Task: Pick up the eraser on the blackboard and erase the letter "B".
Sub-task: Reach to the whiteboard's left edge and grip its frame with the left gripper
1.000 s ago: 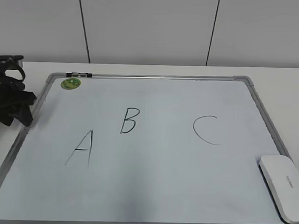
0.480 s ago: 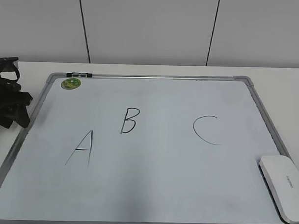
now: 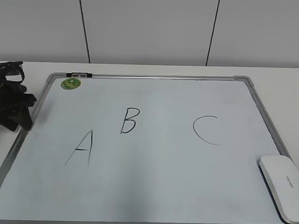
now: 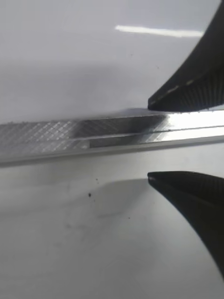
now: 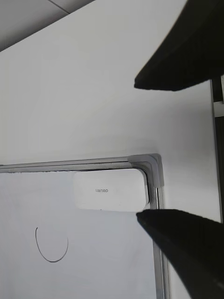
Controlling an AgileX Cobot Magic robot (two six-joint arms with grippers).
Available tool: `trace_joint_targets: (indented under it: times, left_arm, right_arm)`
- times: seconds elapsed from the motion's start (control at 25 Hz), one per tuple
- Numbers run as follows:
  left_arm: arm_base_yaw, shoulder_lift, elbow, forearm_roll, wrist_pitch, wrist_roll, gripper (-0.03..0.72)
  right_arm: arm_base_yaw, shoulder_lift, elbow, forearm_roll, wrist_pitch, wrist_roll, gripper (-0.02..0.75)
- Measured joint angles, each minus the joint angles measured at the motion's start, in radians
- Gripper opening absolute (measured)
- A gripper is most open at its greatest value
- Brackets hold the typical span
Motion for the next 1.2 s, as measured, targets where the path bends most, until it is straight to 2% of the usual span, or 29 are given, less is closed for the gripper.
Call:
trace_joint_targets:
  times: [0.16,0.36,0.56,1.2]
  left_arm:
    - [0.000,0.020,0.000,-0.004,0.014,0.000,0.286]
    - [0.000,0.033,-0.012,-0.023,0.034,0.000,0.174]
    - [0.004,0.040,-0.020,-0.045,0.046,-0.002,0.110]
    - [0.005,0.059,-0.066,-0.047,0.107,-0.007,0.111]
  right_arm:
    - [0.000,0.000,0.000,0.000,0.002,0.000,0.587]
    - [0.000,0.000,0.000,0.000,0.002,0.000,0.587]
    - [0.000,0.000,0.000,0.000,0.002,0.000,0.587]
    - [0.000,0.000,0.000,0.000,0.002,0.000,0.587]
